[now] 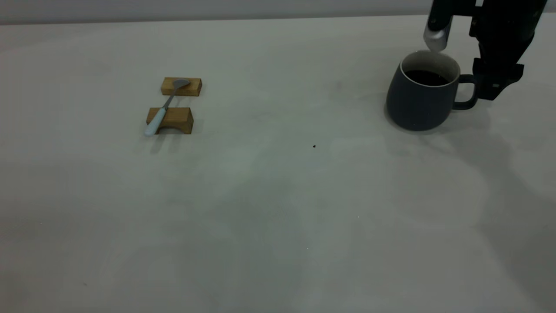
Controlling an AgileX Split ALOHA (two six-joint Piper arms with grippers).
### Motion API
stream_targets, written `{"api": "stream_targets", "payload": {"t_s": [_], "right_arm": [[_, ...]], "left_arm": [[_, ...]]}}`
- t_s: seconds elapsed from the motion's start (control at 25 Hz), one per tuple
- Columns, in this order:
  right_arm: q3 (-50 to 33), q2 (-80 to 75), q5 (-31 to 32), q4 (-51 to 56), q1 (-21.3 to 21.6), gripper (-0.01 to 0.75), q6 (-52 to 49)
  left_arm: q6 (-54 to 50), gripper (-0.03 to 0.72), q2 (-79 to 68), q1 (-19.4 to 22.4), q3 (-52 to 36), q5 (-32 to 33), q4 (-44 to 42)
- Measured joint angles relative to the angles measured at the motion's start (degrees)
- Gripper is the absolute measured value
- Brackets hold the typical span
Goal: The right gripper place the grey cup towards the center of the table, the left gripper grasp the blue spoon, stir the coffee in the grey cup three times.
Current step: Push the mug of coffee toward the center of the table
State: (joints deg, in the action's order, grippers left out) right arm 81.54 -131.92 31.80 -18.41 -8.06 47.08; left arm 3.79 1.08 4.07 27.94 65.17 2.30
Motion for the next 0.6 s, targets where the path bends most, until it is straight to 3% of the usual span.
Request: {"api": "stream_targets", "payload": {"t_s": [0.6], "right_arm": [[0.2, -2.2, -3.6, 11.4, 0.0, 0.581, 8.8]], "left_arm": [[0.0, 0.444, 0.0, 0.0, 0.0, 0.0, 0.0]]}}
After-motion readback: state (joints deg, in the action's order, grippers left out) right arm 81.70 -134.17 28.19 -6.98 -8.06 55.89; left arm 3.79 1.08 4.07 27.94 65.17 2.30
